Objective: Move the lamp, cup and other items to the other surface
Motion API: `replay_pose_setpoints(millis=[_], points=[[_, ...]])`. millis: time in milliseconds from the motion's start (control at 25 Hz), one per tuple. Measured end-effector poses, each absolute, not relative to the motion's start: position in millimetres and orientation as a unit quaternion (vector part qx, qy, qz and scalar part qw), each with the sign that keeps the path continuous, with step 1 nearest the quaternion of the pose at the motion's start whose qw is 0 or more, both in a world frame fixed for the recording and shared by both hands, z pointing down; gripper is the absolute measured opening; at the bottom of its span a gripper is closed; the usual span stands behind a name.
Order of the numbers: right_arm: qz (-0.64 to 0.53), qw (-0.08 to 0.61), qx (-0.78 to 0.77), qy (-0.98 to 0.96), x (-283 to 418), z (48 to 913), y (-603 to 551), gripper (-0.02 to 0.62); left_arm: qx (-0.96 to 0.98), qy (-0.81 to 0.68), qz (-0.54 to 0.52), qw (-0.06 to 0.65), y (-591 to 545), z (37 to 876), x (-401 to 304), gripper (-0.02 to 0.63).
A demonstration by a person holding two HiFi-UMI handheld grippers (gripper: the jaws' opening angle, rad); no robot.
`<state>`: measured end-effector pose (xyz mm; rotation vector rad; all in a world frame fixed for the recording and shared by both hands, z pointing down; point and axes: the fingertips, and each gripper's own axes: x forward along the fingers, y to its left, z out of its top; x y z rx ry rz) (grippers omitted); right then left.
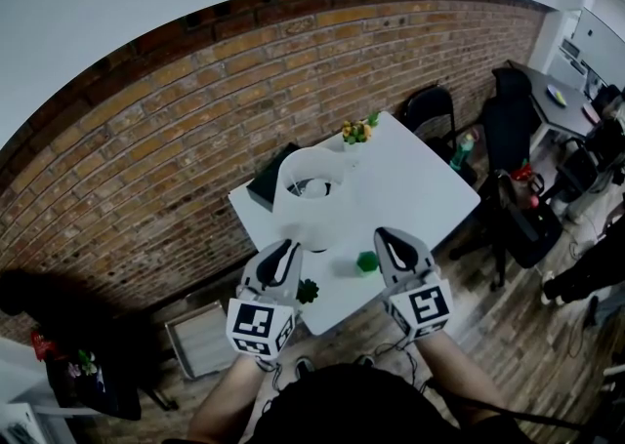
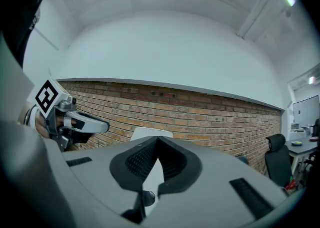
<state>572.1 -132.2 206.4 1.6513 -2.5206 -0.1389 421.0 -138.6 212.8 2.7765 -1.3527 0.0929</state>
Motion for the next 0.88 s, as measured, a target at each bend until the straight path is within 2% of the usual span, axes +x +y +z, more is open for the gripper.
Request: replay_pose_setpoints(millis=[880], points=[[-0.055,0.066,0.544,-0.835,550.7,207.1,-126.5,0.003,0.906,-0.422,0.029,0.033,-135.4,223.7,407.2,0.052]])
